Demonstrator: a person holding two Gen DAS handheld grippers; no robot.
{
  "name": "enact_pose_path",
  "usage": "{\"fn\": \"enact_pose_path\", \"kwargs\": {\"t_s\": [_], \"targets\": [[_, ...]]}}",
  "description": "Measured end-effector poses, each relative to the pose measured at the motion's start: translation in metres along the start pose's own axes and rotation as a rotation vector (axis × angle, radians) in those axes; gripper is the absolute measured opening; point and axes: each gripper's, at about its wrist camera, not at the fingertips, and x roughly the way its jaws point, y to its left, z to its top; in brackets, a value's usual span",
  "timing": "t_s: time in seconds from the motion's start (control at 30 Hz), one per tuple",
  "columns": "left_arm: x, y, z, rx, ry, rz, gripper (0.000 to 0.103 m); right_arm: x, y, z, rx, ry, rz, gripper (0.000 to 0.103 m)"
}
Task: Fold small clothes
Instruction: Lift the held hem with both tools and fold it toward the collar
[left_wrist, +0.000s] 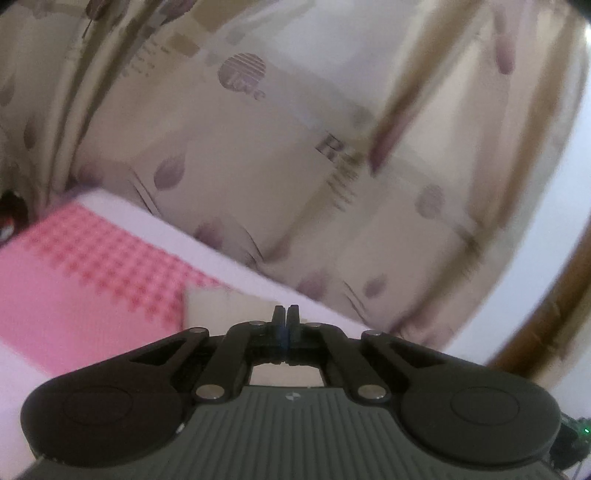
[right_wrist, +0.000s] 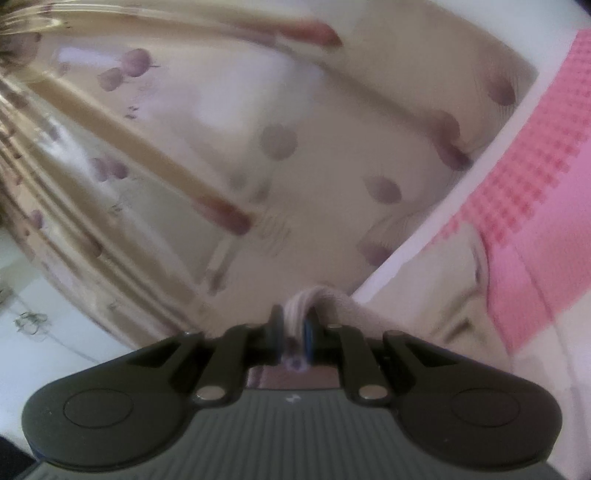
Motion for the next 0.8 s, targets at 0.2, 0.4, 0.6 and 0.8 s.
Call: {"fn": "enact_pose_path", "kwargs": {"t_s": [0.2,0.4,0.6,0.8], "targets": [[0.013,0.001,-0.009,0.005,0.09,-0.054,0.0,0.045,-0.015,0.016,0.044,0.008,-0.037,0.012],[-0.034,-0.001,-0.09,0.059,0.276,-0.079,0.099,0.024,-0.003,-0.006,0.025,0.011,-0.006,0.011],[-0.055,0.03,-0.147,-0.122,0.449,-0.086,0.101,0.003,-0.005,-0.007,0.05,-0.01,-0.043,0.011],[-0.035,0.026,-0.178,-0.236,0.525,-0.185,0.098,-0.007,-0.004,-0.01,0.064,-0.015,-0.067,0.011]]}}
